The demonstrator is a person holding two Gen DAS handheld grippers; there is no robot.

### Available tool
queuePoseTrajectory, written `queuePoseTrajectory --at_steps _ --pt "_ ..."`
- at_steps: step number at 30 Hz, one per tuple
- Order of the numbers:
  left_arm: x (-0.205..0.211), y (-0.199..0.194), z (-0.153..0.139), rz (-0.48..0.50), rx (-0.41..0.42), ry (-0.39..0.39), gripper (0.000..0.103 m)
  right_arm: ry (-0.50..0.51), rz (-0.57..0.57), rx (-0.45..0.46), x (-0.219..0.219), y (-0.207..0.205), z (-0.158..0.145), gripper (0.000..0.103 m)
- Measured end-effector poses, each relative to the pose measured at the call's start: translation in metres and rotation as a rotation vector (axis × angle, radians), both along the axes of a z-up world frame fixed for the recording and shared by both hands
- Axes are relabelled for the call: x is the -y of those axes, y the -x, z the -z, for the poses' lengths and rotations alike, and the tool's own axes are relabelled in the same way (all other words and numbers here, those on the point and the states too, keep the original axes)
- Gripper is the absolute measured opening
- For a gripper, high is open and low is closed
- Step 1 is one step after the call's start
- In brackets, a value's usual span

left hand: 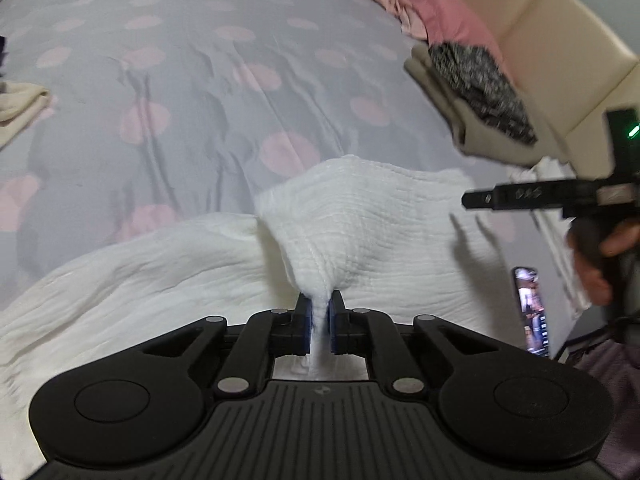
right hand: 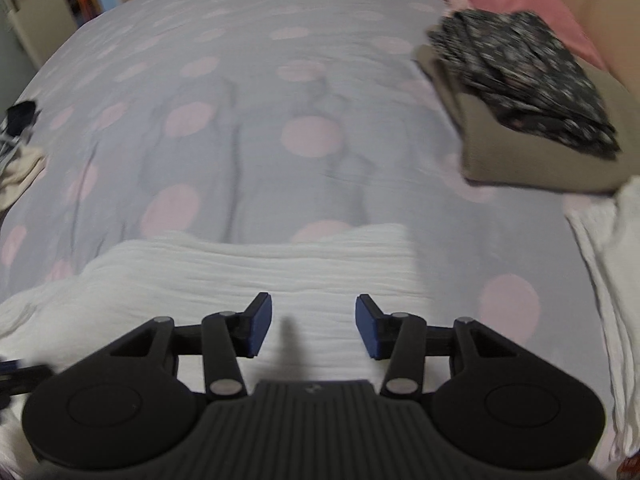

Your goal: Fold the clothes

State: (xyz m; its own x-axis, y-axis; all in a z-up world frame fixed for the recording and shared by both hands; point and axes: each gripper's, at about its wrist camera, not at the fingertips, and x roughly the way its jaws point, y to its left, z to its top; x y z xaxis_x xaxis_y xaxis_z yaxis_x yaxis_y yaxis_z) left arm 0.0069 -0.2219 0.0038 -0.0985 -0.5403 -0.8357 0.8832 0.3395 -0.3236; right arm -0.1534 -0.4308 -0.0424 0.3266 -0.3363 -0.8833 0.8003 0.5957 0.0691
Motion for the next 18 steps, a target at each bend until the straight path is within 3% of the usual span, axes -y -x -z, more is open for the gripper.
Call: queuePoseTrajectory --at_steps 8,18 --pt "-0.068 -0.025 -0.047 -0.136 0.025 0.04 0.006 -0.042 0.001 0.029 -0.006 0.005 0.001 0.05" --pt "-0.152 -0.079 -0.057 -0.379 0.095 -0.014 0.006 -0.041 -0.087 0.031 -0.03 -0.017 -0.001 0.05"
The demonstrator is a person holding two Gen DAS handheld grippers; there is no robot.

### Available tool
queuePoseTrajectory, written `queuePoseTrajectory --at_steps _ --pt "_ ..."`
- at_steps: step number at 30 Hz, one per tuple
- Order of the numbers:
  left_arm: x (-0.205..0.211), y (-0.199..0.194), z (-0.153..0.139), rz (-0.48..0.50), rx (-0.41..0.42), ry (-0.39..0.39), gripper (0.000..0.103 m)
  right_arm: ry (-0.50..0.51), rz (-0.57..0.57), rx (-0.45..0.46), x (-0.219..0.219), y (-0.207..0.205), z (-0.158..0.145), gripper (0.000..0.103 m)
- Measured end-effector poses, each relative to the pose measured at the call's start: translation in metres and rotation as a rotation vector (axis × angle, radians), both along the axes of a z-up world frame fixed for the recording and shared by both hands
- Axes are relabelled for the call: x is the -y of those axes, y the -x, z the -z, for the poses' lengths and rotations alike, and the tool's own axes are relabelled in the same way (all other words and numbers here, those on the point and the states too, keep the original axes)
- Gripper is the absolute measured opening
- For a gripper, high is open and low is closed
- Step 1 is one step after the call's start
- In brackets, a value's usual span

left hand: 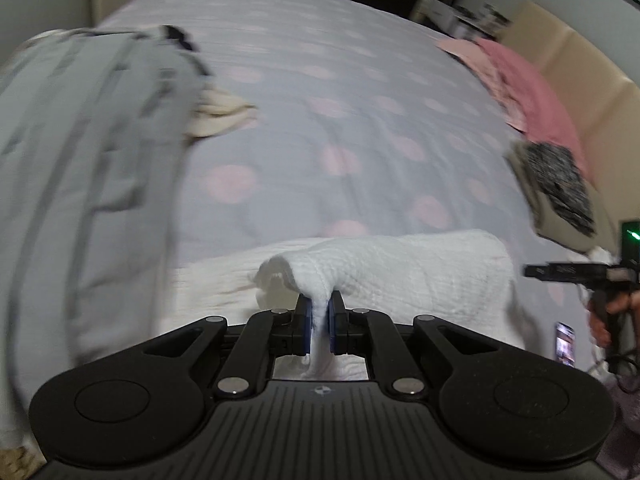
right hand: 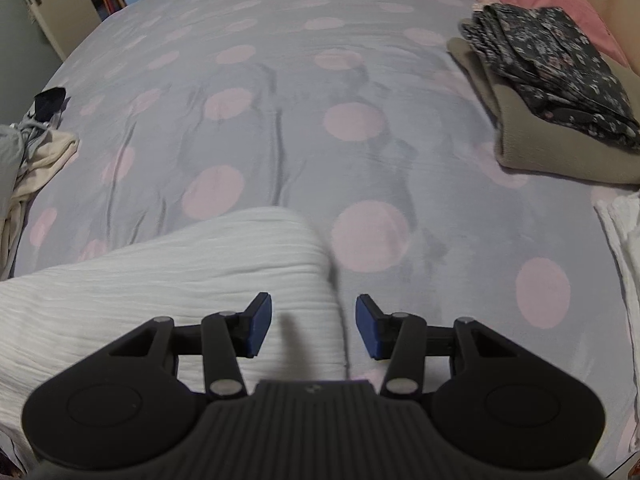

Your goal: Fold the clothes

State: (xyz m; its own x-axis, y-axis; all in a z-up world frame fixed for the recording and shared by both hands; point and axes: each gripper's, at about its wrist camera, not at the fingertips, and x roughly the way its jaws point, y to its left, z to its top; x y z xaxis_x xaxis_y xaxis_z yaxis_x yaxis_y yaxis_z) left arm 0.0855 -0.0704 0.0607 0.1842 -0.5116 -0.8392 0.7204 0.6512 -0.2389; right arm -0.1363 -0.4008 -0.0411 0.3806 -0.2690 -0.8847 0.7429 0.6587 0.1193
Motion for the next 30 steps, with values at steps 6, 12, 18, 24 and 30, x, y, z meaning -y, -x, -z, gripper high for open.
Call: queuePoseTrajectory --at_steps 6,12,18,24,30 --pt "-0.014 -0.031 0.046 -0.094 -0.007 -0.168 0.006 0.003 -0.023 -0.011 -0.006 -0.009 0.002 0.05" --pt "0.001 -0.031 0.089 -0.088 -0.009 -0.244 0.016 -0.012 -0.043 -0.029 -0.01 -0.01 0.008 0.051" --pt "0.006 -0.005 0.074 -0.067 0.178 -0.267 0.041 -0.093 -0.091 -0.051 -0.022 -0.001 0.024 0.054" --pt "0.006 0.03 0.056 -0.025 0.269 -0.234 0.047 -0.187 -0.154 -0.105 -0.046 0.016 0.045 0.055" --pt "0.027 0.071 0.051 0.108 0.235 -0.181 0.047 -0.25 -0.199 -0.157 -0.07 0.036 0.066 0.055"
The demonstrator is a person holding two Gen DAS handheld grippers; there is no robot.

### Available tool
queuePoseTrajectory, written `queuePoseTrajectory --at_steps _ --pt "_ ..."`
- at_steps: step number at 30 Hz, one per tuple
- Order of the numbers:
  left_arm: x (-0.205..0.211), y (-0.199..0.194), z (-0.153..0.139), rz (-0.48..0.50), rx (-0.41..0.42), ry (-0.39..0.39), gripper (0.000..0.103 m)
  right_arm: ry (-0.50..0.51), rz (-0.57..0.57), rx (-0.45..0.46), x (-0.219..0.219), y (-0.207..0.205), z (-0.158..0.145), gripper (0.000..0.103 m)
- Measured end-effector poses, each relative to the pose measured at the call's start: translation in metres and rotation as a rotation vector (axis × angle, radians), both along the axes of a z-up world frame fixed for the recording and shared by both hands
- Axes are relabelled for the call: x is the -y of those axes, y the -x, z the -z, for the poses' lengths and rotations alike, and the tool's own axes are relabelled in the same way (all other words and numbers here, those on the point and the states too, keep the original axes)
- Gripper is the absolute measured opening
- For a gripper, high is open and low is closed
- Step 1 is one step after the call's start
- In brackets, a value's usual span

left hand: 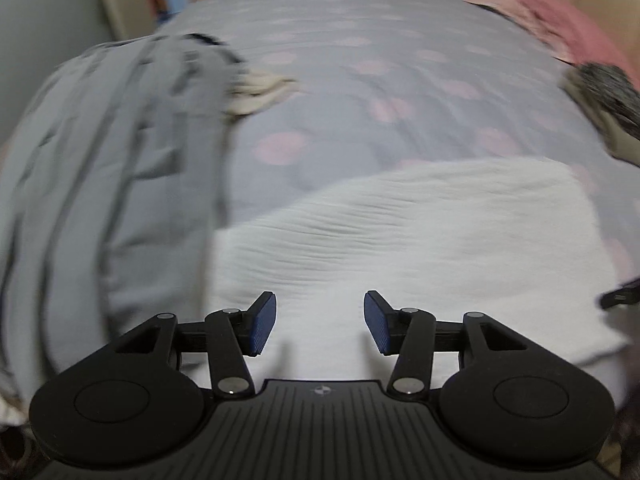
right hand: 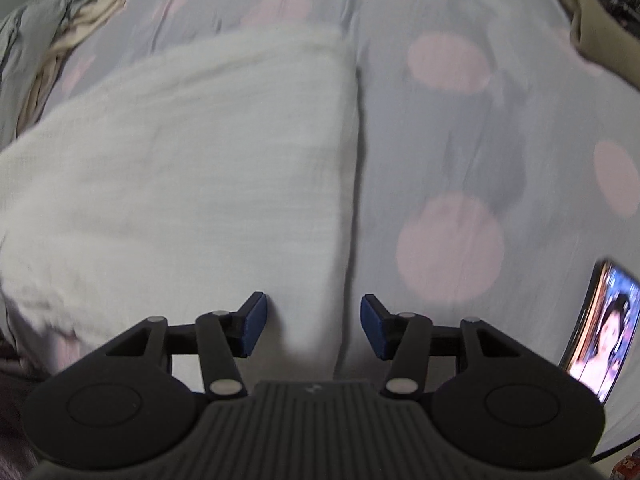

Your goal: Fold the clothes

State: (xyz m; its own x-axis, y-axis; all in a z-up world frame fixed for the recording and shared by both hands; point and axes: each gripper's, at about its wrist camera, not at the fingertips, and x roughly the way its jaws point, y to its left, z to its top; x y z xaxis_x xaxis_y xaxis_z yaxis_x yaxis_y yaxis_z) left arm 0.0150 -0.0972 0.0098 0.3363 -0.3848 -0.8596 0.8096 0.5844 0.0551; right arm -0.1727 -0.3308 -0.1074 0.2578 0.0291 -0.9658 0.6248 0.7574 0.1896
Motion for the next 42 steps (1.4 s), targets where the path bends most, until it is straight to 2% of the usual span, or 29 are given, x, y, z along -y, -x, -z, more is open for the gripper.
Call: queuePoseTrajectory --at_steps 4,9,12,16,20,23,26,33,36,38,42 --pt "0.024 0.035 0.012 0.107 -0.03 -0.019 0.047 -0.071 0.022 -0.015 -0.005 0.017 0.012 0.055" --pt "0.053 0.072 0.031 0.226 -0.044 -0.067 0.047 -0.071 0.007 0.002 -0.01 0.03 0.01 0.055" --pt "0.064 0.083 0.037 0.26 -0.041 -0.08 0.047 -0.052 0.006 0.043 -0.008 0.04 0.0 0.055" --pt "0.075 0.082 0.041 0.25 -0.095 -0.053 0.046 0.021 0.035 0.122 0.002 0.056 -0.018 0.055" --pt "0.092 0.095 0.042 0.266 -0.155 -0.031 0.046 0.038 0.113 0.135 0.022 0.063 -0.019 0.053" --pt "0.109 0.113 0.042 0.293 -0.179 -0.025 0.046 0.028 0.124 0.102 0.025 0.064 -0.015 0.035" --pt "0.122 0.129 0.046 0.304 -0.245 -0.007 0.044 0.021 0.076 0.083 0.019 0.057 -0.011 0.024" --pt "0.148 0.153 0.068 0.307 -0.402 0.026 0.041 -0.028 -0.046 0.032 -0.001 0.046 0.017 0.012" --pt "0.152 0.155 0.074 0.305 -0.448 0.035 0.041 -0.039 -0.087 0.039 -0.006 0.04 0.027 0.01" --pt "0.154 0.152 0.075 0.274 -0.459 0.038 0.044 -0.038 -0.126 0.065 -0.011 0.037 0.026 0.01" --pt "0.159 0.144 0.078 0.229 -0.484 0.033 0.044 -0.012 -0.187 0.102 -0.022 0.035 0.024 0.01"
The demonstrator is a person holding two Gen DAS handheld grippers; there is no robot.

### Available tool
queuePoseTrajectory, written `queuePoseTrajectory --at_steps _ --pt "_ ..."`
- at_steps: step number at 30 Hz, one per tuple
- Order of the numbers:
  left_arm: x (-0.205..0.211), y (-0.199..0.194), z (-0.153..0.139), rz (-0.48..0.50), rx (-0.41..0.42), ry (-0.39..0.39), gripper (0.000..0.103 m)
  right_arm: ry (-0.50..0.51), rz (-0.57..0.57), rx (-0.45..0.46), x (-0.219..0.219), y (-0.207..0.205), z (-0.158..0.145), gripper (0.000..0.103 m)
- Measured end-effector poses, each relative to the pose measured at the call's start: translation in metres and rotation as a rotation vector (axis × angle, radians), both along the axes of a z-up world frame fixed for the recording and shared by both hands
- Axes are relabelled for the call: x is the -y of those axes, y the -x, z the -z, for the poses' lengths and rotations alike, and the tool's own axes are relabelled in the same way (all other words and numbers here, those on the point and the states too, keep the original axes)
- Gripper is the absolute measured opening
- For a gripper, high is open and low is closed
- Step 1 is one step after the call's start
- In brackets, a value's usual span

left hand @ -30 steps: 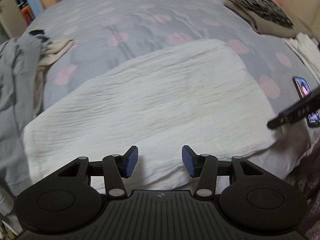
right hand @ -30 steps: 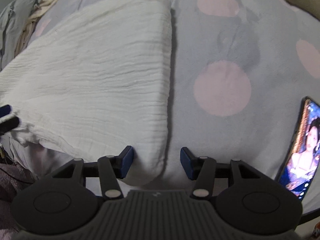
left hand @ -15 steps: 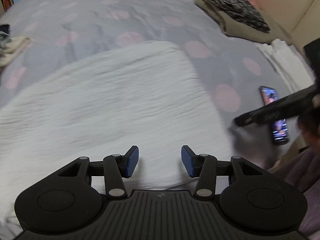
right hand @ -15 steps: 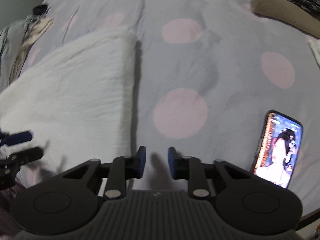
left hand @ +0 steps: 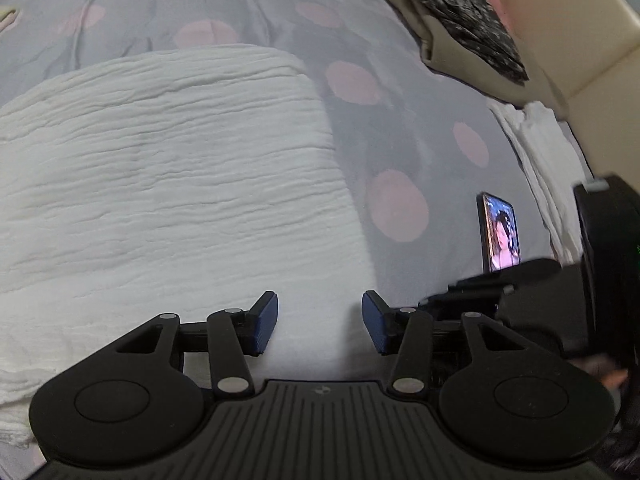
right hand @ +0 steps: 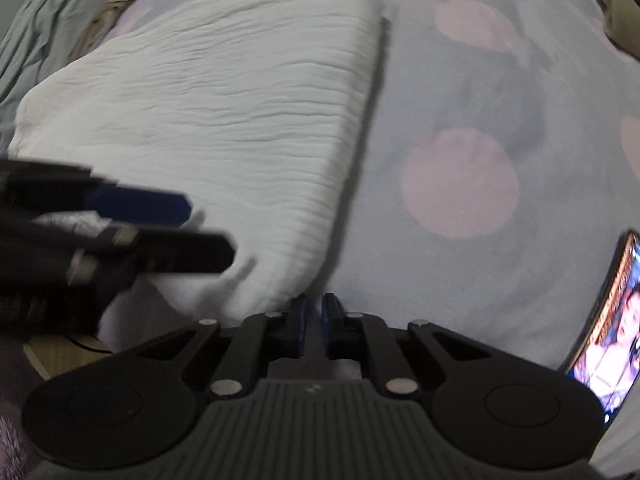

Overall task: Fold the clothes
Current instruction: 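Pinch a corner of the white cloth with the left gripper while the right gripper pinches another corner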

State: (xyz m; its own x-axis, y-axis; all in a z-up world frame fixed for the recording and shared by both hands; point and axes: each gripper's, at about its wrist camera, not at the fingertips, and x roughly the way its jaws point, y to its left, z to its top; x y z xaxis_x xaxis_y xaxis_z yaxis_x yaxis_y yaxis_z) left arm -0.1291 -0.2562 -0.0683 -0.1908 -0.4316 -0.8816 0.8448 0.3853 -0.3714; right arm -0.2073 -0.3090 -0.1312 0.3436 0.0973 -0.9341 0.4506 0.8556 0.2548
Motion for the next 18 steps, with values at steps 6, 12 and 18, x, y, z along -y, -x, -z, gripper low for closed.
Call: queuePoseTrajectory --at_steps 6,12,18 --pt "0.011 0.002 -0.002 0.004 -0.067 0.013 0.044 0.012 -0.03 0.053 -0.006 -0.004 -0.009 0.009" --pt "0.026 0.011 -0.008 0.041 -0.068 0.01 0.046 0.012 -0.04 0.071 -0.006 -0.002 -0.018 0.009" --pt "0.037 0.016 0.014 0.031 -0.089 -0.063 0.046 -0.001 -0.054 0.107 -0.007 0.001 -0.027 0.008"
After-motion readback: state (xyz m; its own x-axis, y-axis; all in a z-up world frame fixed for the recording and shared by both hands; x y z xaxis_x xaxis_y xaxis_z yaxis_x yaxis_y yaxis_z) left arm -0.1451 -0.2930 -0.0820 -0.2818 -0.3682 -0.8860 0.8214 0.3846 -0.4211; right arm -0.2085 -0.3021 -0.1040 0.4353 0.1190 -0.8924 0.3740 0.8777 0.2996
